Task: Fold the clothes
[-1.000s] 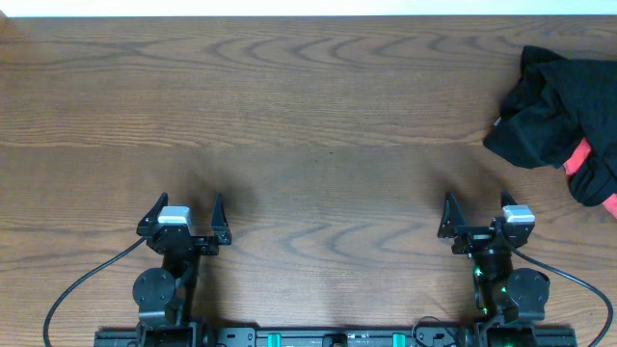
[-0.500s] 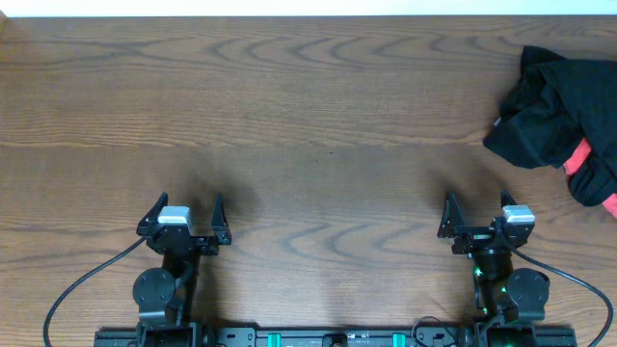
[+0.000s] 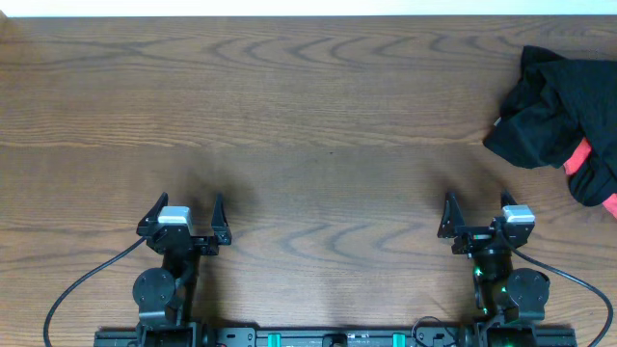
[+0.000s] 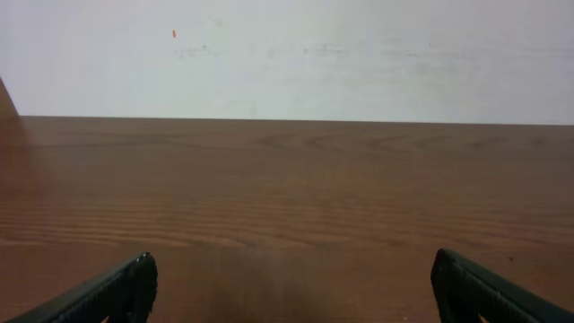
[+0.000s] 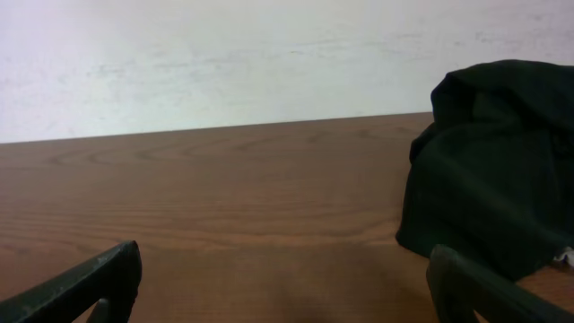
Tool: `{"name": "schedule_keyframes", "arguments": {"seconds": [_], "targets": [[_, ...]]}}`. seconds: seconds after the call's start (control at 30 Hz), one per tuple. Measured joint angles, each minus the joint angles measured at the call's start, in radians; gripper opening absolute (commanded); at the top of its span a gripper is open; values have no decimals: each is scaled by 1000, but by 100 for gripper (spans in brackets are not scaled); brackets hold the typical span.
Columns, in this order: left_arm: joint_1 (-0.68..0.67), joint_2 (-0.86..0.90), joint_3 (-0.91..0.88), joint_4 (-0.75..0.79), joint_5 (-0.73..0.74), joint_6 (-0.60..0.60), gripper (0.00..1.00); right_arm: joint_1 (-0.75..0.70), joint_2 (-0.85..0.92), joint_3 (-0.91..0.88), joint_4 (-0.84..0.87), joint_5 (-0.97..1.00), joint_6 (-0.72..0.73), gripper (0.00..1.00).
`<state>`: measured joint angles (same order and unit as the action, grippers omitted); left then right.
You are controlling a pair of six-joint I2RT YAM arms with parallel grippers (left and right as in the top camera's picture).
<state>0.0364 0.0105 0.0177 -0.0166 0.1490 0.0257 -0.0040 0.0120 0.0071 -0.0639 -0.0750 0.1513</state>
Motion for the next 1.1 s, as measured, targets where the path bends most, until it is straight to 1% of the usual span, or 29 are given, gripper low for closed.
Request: {"name": "schedule_keyframes", "arguments": {"seconds": [0.7, 0.83, 0.97, 1.1], "targets": [[0, 0, 0, 0, 0, 0, 98, 0, 0, 0, 9, 1, 0, 99], [0, 0, 0, 0, 0, 0, 98, 0, 1, 0, 103, -18, 31, 99], [0, 0, 0, 0, 0, 0, 98, 0, 2, 0, 138, -32, 69, 99], [0, 0, 1, -2, -3, 0, 98, 0, 3, 0, 307, -41, 110, 99]]}}
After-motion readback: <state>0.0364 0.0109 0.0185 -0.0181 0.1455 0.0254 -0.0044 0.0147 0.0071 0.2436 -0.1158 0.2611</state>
